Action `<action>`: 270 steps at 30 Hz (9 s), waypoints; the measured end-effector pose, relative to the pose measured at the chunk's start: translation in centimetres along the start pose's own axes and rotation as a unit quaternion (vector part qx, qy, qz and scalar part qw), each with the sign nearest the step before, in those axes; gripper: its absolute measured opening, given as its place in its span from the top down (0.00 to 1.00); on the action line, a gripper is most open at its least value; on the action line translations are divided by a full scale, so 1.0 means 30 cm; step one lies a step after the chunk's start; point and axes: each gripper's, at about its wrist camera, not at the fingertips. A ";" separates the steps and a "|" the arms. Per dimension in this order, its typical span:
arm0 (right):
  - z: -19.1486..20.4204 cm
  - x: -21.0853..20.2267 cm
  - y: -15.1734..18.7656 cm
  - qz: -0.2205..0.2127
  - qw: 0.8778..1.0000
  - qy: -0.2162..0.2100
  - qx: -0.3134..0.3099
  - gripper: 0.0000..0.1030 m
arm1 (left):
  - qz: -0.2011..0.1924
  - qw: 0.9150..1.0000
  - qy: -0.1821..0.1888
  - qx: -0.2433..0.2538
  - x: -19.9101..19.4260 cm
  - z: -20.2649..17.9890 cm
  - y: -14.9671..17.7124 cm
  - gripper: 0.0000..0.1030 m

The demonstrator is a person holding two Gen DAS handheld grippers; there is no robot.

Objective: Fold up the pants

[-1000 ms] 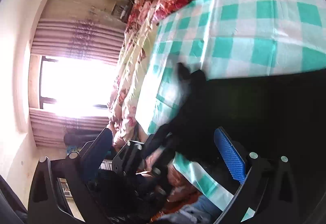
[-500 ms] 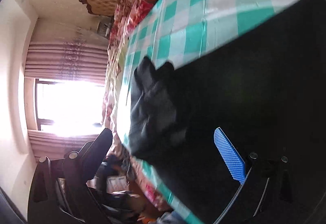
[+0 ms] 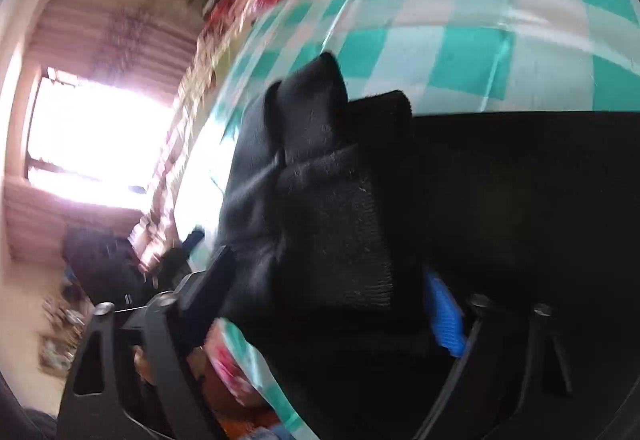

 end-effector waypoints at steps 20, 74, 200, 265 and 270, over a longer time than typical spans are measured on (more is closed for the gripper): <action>0.092 -0.552 0.094 -0.185 0.982 0.005 -0.035 0.84 | -0.019 0.987 0.091 0.131 -0.112 -0.375 -0.064 0.02; -0.184 -0.522 0.244 -0.154 0.942 0.238 -0.180 0.30 | 0.125 0.965 0.049 0.223 0.258 -0.705 0.098 0.02; 0.197 -0.465 0.550 -0.277 0.803 0.363 -0.383 0.76 | 0.402 0.859 0.318 -0.016 0.446 -1.043 0.265 0.02; 0.009 -0.431 0.500 -0.201 0.933 0.167 -0.248 0.14 | 0.244 0.944 0.221 -0.035 0.325 -0.330 -0.065 0.77; 0.016 -0.460 0.468 -0.211 0.936 0.150 -0.237 0.14 | 0.197 0.941 0.268 -0.062 0.328 -0.225 -0.011 0.77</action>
Point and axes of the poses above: each gripper's, at about its wrist camera, not at the fingertips, and x roughly the way its jaws point, z to its left, y to its underside, and after that the axes turned 15 degrees about -z, right-handed
